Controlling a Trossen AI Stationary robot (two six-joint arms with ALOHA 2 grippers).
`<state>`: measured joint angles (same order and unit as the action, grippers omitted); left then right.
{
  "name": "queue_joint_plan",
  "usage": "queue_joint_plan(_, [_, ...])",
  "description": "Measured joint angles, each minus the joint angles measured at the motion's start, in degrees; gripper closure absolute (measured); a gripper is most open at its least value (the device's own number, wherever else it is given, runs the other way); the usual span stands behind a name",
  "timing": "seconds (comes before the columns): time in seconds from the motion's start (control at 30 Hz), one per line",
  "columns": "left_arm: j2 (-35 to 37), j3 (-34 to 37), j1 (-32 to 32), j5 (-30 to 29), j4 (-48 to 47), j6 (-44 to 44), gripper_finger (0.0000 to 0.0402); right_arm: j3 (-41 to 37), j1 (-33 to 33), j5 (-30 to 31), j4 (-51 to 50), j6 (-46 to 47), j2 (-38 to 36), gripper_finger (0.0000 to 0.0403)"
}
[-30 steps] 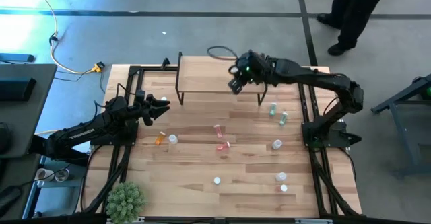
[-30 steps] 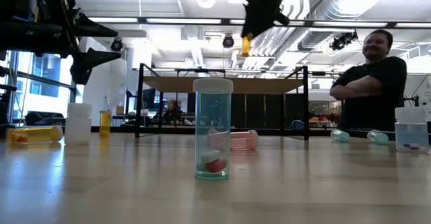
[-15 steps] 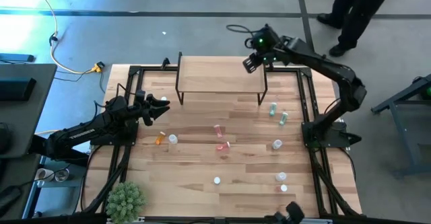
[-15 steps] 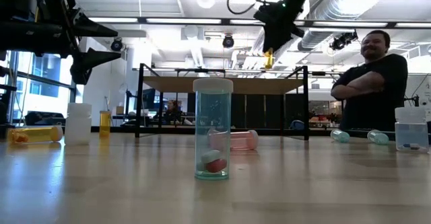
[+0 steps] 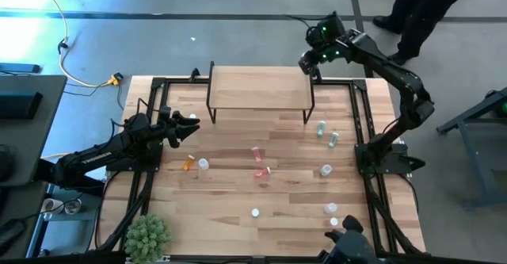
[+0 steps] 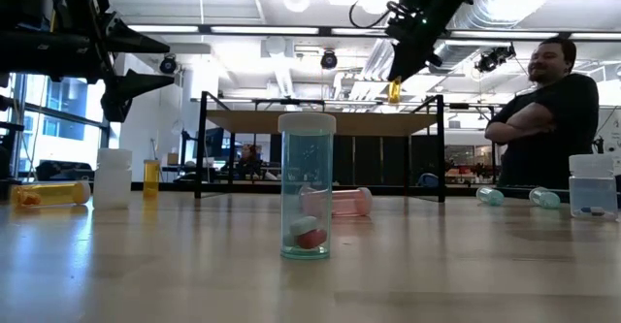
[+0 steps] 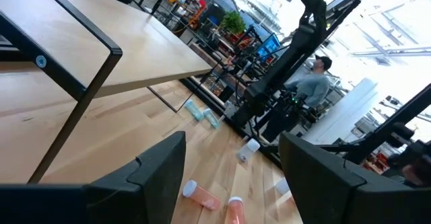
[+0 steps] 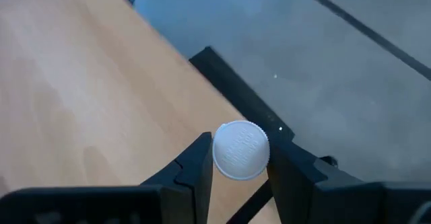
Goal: Pick and place medicine bottles onto shelf by color
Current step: Put the bottom right yellow pill bottle on the shelf
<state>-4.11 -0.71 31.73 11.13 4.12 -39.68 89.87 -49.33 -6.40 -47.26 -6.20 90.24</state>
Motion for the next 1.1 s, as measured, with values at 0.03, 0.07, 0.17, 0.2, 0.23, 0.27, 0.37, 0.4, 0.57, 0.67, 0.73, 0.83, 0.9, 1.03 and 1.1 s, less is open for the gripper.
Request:
queue_joint_plan(0.03, [0.01,0.00,0.00,0.00,0.00,-0.58,0.0172,-0.57,-0.16,-0.58,0.05,-0.79,0.03,0.0295])
queue_joint_plan(0.07, [0.00,-0.01,0.01,0.00,0.00,-1.02,0.0172,-1.10,-0.07,-1.08,0.19,-1.59,0.13,0.0295])
queue_joint_plan(0.17, [0.00,0.00,0.00,0.01,0.00,-1.91,0.0172,-2.22,0.78,-1.21,0.33,-2.82,0.79,0.0295])
queue_joint_plan(0.2, [0.00,0.00,0.00,0.00,0.00,-2.10,0.0172,-2.44,1.21,-1.19,0.40,-3.06,0.99,0.0295])
queue_joint_plan(0.23, [0.00,0.00,0.00,0.00,0.00,-2.14,0.0172,-2.63,1.66,-1.19,0.68,-3.22,1.23,0.0295])
queue_joint_plan(0.27, [-0.01,-0.02,0.02,0.00,0.00,-2.14,0.0172,-2.63,2.11,-1.19,0.93,-3.31,1.51,0.0295])
queue_joint_plan(0.37, [0.01,-0.01,0.02,0.00,0.00,-2.14,0.0172,-2.63,3.49,-1.17,1.11,-4.17,2.97,0.0295])
queue_joint_plan(0.4, [0.01,0.00,0.00,0.02,0.00,-2.14,0.0172,-2.63,3.94,-1.13,1.13,-4.47,3.53,0.0295])
queue_joint_plan(0.57, [0.01,-0.01,0.00,0.02,0.00,-2.16,0.0172,-2.63,5.54,2.20,1.24,-4.85,4.81,0.0295])
queue_joint_plan(0.67, [-0.01,0.00,0.01,0.02,0.00,-2.16,0.0172,-2.63,5.63,2.79,1.19,-4.83,4.81,0.0295])
queue_joint_plan(0.73, [-0.01,0.00,0.02,0.02,0.00,-2.16,0.0172,-2.63,5.63,2.81,0.97,-4.71,4.81,0.0295])
queue_joint_plan(0.83, [-0.01,0.00,0.00,0.05,0.00,-2.16,0.0172,-2.58,5.63,2.80,0.18,-4.37,4.78,0.0295])
queue_joint_plan(0.9, [0.00,0.00,0.00,0.05,0.00,-2.16,0.0172,-2.57,5.63,2.79,-0.16,-4.37,4.72,0.0294])
queue_joint_plan(1.03, [0.00,0.00,0.00,0.05,0.00,-2.15,0.0172,-2.57,5.63,2.79,-0.20,-4.37,4.72,0.0282])
queue_joint_plan(1.1, [0.01,0.00,0.02,0.05,0.00,-2.16,0.0172,-2.57,5.63,2.79,-0.19,-4.37,4.72,0.0272])
